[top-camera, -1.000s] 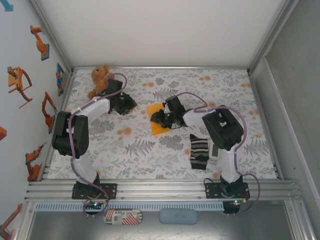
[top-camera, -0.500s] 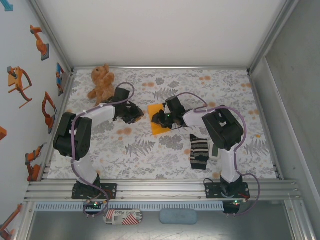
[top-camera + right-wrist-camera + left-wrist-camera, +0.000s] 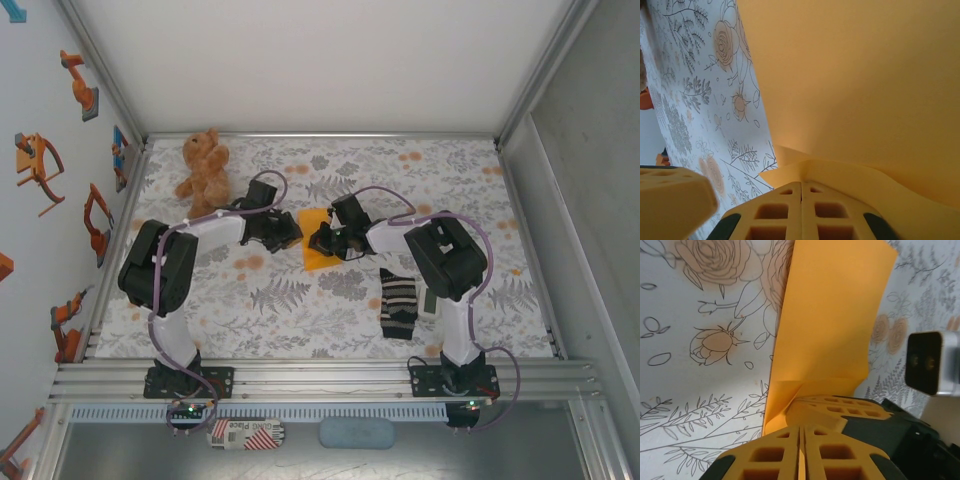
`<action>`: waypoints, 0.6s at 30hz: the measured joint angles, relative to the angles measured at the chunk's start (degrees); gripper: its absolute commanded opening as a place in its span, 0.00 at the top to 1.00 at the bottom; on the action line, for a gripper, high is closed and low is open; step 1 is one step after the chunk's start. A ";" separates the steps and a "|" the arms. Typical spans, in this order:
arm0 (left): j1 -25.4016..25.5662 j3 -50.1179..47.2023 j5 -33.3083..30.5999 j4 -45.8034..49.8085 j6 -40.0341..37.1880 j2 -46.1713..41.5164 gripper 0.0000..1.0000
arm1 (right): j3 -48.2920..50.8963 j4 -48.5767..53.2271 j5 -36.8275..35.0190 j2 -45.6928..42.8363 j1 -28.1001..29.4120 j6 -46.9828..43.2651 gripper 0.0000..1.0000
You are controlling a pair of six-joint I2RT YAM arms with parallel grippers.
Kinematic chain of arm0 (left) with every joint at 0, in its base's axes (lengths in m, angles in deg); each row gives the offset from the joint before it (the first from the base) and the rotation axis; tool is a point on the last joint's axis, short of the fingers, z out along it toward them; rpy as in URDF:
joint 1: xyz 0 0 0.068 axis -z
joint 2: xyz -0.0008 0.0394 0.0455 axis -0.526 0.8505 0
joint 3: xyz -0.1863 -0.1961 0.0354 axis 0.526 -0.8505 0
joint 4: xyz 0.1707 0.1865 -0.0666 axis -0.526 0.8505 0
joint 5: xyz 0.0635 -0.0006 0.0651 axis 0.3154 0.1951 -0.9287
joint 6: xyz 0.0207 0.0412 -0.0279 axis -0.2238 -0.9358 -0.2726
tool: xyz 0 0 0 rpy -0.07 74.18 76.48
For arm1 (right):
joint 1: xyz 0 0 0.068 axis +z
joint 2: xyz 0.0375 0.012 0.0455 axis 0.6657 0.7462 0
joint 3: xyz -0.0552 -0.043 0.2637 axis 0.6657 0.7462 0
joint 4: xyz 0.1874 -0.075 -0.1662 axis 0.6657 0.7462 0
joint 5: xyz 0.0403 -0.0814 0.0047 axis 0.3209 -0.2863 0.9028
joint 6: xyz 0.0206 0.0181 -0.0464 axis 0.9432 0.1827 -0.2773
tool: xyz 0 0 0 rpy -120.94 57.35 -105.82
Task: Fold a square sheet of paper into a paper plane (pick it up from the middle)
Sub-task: Fold the second fold of the triangle at the center of the table.
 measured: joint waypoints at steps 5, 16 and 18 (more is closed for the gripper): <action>0.61 1.57 -0.02 0.07 -0.07 2.16 0.93 | 0.00 0.00 0.00 0.00 0.00 0.00 1.00; 1.40 3.39 -0.66 0.57 -0.57 4.07 0.94 | 0.00 0.00 0.02 0.00 0.00 0.00 1.00; 1.44 3.50 -0.74 0.61 -0.68 4.66 0.94 | -0.02 0.00 0.00 0.00 0.00 0.00 1.00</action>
